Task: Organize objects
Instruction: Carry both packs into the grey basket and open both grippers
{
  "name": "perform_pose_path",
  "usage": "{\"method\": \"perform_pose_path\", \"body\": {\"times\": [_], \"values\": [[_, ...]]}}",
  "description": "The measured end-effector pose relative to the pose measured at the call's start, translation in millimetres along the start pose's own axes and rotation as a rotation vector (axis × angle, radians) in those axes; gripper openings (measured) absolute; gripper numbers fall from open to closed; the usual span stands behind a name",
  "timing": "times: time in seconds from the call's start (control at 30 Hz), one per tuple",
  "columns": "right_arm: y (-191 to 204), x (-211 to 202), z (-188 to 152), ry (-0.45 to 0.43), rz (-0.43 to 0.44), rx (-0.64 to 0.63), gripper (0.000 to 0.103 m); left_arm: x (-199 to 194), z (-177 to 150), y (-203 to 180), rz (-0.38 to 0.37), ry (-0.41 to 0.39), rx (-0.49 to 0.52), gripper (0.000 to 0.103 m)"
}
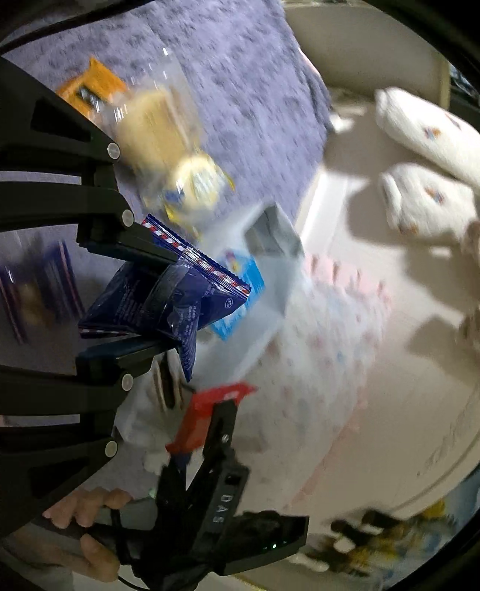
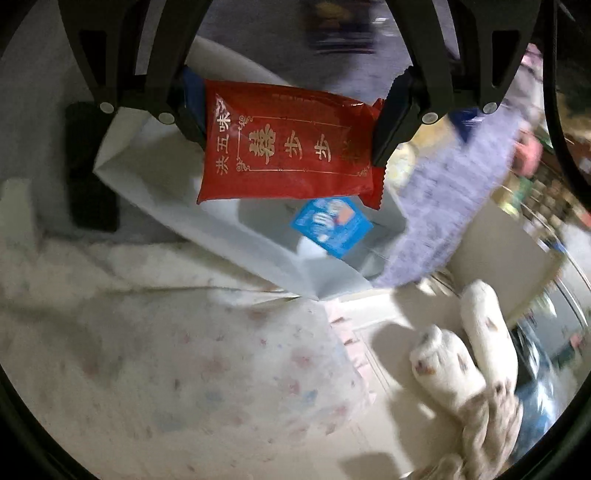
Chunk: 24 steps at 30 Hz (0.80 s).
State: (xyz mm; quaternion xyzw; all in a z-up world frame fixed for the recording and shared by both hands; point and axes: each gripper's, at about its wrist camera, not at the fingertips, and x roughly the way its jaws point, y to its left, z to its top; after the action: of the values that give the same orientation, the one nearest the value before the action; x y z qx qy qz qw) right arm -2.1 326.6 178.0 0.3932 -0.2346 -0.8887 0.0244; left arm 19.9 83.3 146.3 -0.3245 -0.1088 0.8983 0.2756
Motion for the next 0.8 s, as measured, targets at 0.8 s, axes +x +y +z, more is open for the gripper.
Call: {"method": "perform_pose_path", "body": {"times": [0.8], "values": [[-65, -28, 15, -0.111, -0.09, 0.202, 0.076, 70, 13, -102, 0.016, 0.036, 0.185, 0.054]]}}
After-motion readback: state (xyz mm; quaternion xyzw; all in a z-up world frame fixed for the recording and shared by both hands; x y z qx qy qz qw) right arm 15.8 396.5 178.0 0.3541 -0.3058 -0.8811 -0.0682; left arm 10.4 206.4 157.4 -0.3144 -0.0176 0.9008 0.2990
